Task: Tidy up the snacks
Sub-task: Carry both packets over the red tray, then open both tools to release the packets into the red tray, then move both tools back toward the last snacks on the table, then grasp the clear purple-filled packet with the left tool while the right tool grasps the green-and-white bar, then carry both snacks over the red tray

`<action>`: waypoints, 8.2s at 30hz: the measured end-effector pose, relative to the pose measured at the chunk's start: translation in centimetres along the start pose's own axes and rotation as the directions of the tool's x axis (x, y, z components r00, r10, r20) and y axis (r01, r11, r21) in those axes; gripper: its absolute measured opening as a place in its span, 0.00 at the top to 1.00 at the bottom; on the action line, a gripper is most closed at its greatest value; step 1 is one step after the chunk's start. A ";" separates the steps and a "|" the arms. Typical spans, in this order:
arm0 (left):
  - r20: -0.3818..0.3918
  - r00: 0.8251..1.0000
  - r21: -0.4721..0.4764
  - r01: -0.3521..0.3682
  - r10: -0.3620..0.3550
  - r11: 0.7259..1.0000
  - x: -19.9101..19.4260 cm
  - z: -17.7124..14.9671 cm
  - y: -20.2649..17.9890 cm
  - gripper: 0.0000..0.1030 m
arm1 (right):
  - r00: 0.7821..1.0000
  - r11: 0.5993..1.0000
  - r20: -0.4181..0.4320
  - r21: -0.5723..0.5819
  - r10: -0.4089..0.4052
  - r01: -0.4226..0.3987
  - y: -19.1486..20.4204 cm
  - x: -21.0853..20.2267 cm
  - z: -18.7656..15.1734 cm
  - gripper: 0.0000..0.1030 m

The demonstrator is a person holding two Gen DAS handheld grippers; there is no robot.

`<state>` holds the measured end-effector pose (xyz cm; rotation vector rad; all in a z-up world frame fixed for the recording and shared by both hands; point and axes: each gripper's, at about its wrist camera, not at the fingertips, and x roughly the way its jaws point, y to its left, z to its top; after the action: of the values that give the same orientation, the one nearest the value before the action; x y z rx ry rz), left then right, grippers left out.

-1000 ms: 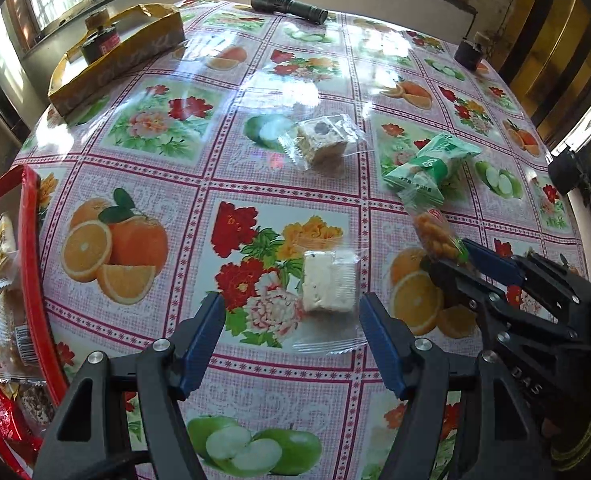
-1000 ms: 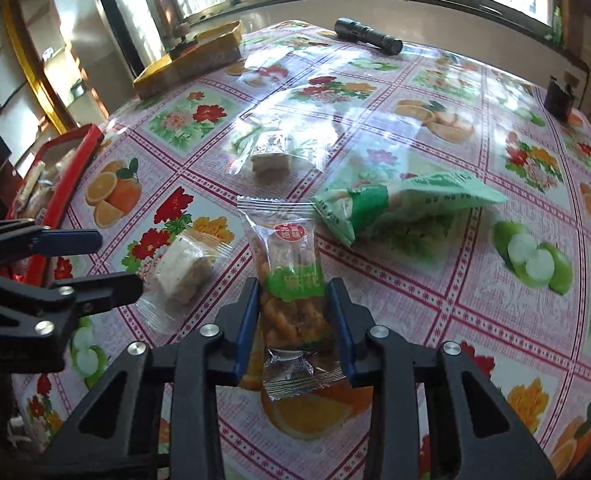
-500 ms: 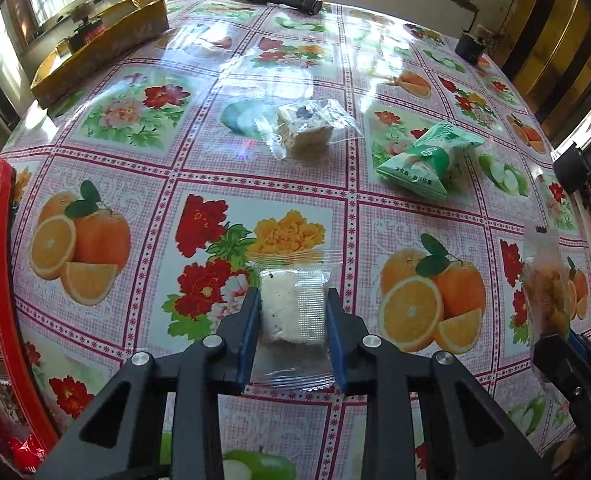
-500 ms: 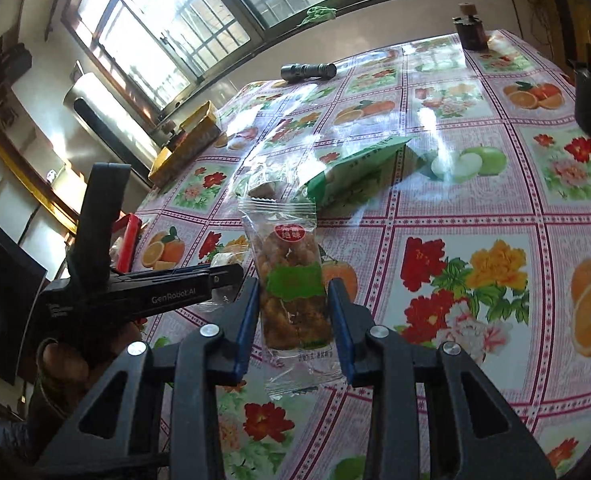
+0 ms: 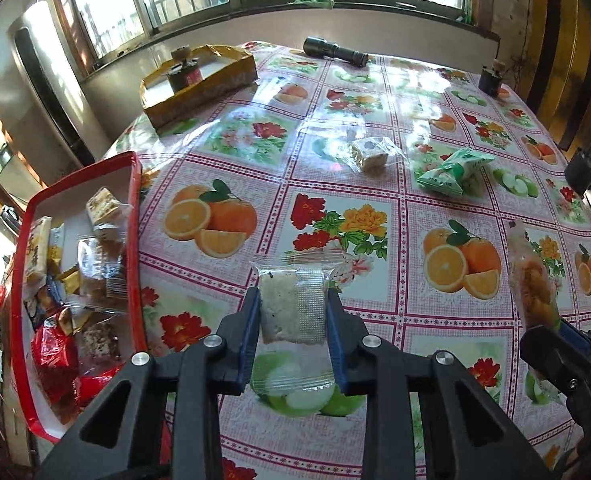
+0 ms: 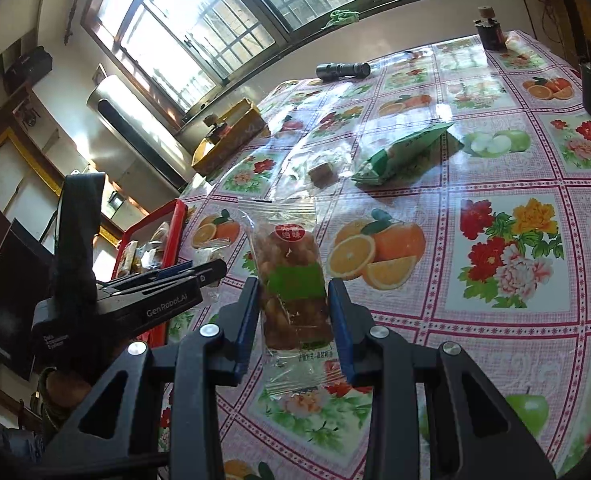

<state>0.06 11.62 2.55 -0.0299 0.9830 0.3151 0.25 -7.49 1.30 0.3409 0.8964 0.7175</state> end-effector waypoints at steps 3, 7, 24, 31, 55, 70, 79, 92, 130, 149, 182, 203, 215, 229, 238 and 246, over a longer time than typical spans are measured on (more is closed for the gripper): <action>0.027 0.999 -0.006 -0.018 0.018 1.000 -1.0 -0.3 0.5 0.71 | 1.000 1.000 0.002 -0.019 0.015 -0.015 1.4 -0.1 -0.2 0.65; 0.049 0.998 -0.019 -0.026 0.026 0.999 -2.0 -0.7 1.2 0.71 | 0.999 0.999 0.017 -0.042 0.030 -0.029 2.9 -0.5 -0.2 0.65; 0.071 0.995 -0.084 -0.068 0.074 0.994 -3.5 -2.4 4.8 0.71 | 0.996 0.994 0.016 -0.075 0.084 -0.082 6.1 -0.3 -1.3 0.65; 0.074 0.992 -0.121 -0.089 0.098 0.989 -3.6 -2.6 6.8 0.71 | 0.993 0.989 0.002 -0.086 0.121 -0.121 7.5 0.5 -1.3 0.65; 0.010 0.977 -0.313 -0.201 0.214 0.928 -1.7 -2.9 17.8 0.71 | 0.965 0.952 -0.087 -0.167 0.247 -0.258 14.7 6.9 0.5 0.65; -0.026 0.976 -0.354 -0.213 0.218 0.911 0.1 -3.1 21.0 0.71 | 0.952 0.940 -0.162 -0.184 0.259 -0.287 17.0 11.6 0.9 0.64; -0.038 0.972 -0.370 -0.230 0.233 0.900 0.6 -2.9 22.0 0.71 | 0.943 0.929 -0.186 -0.202 0.276 -0.311 19.1 14.8 2.2 0.64; -0.050 0.970 -0.382 -0.239 0.239 0.893 1.2 -2.8 23.3 0.71 | 0.937 0.917 -0.224 -0.237 0.270 -0.321 21.1 18.9 3.4 0.64; -0.005 0.982 -0.357 -0.179 0.190 0.917 -0.8 -0.9 20.5 0.43 | 0.952 0.948 -0.209 -0.184 0.222 -0.262 17.3 18.6 3.6 0.59; 0.073 0.997 0.040 -0.037 0.034 0.999 0.8 5.3 3.4 0.28 | 0.994 0.989 -0.030 0.101 -0.106 0.109 -2.6 7.6 3.8 0.42; -0.009 0.999 0.522 -0.038 0.050 0.852 13.5 12.4 -10.6 0.70 | 0.890 0.887 -0.040 -0.116 -0.453 0.447 -8.7 12.5 12.5 0.72; -0.109 0.991 0.216 0.098 -0.076 0.972 7.1 4.7 -5.3 1.00 | 0.965 0.965 -0.011 -0.024 -0.260 0.260 -4.9 5.9 7.3 0.76; -0.115 0.977 0.052 0.185 -0.178 0.981 3.8 3.9 0.0 1.00 | 0.990 0.988 0.020 0.066 -0.142 0.140 -3.5 1.5 4.0 0.76; -0.033 0.999 0.304 0.044 -0.036 0.952 10.4 11.1 -5.0 0.41 | 0.996 0.991 0.042 0.112 -0.083 0.078 -3.4 0.5 3.5 0.76; -0.040 0.996 0.413 0.093 -0.084 0.906 13.2 13.0 -8.3 0.39 | 0.996 0.986 0.040 0.152 -0.080 0.073 -5.1 0.7 3.9 0.76; -0.079 0.989 0.391 0.146 -0.125 0.909 13.8 12.4 -8.9 0.69 | 0.996 0.985 0.043 0.154 -0.080 0.072 -5.3 1.0 4.2 0.76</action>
<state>19.63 8.64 -2.88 0.2643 1.0764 -0.0181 6.30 -10.53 0.27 0.4561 0.9149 0.5689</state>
